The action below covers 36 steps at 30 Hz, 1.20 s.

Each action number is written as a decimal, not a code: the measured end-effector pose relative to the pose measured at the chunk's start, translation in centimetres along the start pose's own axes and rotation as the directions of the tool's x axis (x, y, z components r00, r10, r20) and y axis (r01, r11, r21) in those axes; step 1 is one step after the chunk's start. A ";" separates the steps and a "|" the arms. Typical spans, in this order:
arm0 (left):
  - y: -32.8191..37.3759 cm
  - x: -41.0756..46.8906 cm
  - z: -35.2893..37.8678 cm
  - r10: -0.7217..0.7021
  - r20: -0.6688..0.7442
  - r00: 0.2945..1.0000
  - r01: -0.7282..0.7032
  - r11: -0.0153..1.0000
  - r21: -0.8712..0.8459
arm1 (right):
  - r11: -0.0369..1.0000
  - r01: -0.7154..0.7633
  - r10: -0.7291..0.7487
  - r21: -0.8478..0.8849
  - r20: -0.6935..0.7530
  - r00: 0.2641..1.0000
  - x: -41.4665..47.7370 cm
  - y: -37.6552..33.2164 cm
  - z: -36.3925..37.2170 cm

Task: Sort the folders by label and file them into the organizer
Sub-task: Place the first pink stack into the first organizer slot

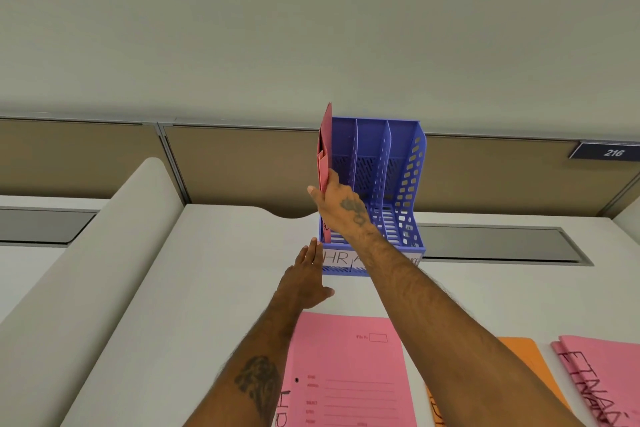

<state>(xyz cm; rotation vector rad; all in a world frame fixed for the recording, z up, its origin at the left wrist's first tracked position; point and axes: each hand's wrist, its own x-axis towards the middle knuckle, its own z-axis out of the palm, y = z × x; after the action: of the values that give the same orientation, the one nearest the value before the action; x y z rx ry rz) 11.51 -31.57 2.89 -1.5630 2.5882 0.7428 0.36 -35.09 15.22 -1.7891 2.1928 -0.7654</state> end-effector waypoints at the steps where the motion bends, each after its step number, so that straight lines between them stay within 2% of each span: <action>1: -0.1 -0.3 0.0 -0.008 -0.001 1.000 0.008 1.000 0.001 | 1.000 -0.006 0.006 -0.008 0.034 0.999 -0.3 0.3 0.0; 8: -1.0 -4.4 0.0 -0.088 -0.043 0.995 0.089 0.996 0.021 | 0.997 -0.068 0.072 -0.047 0.094 0.993 -5.4 2.4 -1.8; 16: -1.5 -10.7 2.8 -0.087 -0.135 0.987 0.096 0.993 0.061 | 0.990 -0.130 0.136 -0.056 0.143 0.980 -15.1 7.5 -0.5; 22: -2.0 -16.5 7.3 -0.025 -0.088 0.996 0.030 0.998 0.061 | 0.953 -0.147 0.226 -0.265 0.300 0.927 -24.6 11.4 2.5; 26: -2.0 -19.2 10.3 -0.091 -0.059 0.994 0.093 0.995 0.026 | 0.922 -0.162 0.286 -0.351 0.338 0.897 -29.8 12.6 4.1; 31: -1.1 -22.0 12.7 -0.167 -0.106 0.980 0.167 0.986 -0.004 | 0.877 -0.232 0.387 -0.420 0.335 0.859 -34.0 13.6 5.5; 36: 0.3 -22.9 13.8 -0.324 -0.096 0.941 0.307 0.939 -0.154 | 0.855 -0.284 0.440 -0.433 0.316 0.841 -36.4 14.2 5.8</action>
<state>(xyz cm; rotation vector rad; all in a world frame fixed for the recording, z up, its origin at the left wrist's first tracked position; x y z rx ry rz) 19.67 -6.83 -3.21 -2.0589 2.3120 0.8309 -0.15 0.07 -2.71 -1.4102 2.3743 0.1155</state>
